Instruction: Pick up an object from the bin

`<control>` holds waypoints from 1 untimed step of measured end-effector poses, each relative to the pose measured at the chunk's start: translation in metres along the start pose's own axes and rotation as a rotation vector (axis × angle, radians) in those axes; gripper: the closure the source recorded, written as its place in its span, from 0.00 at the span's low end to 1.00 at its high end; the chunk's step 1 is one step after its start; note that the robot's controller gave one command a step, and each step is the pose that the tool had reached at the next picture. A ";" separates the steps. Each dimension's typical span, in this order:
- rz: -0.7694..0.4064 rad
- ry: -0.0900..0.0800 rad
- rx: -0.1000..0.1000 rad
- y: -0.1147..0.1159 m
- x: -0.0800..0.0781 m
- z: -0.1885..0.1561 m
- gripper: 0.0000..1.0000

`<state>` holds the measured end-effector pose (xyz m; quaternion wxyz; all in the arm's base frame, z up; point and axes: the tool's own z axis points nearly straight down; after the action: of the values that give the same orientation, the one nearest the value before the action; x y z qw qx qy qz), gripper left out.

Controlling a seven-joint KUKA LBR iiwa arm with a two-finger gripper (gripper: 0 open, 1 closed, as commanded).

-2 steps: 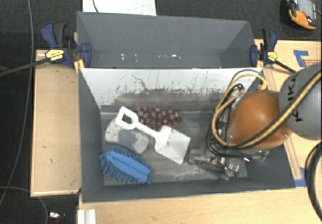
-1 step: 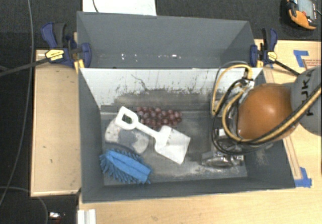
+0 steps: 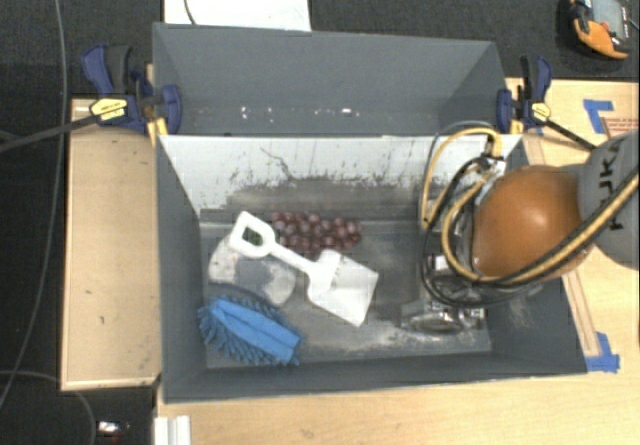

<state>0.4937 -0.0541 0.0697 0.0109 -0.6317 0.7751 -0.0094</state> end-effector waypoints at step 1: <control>0.004 -0.001 -0.003 0.001 -0.001 -0.013 1.00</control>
Offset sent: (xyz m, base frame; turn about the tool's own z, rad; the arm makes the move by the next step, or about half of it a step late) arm -0.0008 0.0006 0.0258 0.0029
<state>0.4928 -0.0533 0.0831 0.0104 -0.6304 0.7762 -0.0079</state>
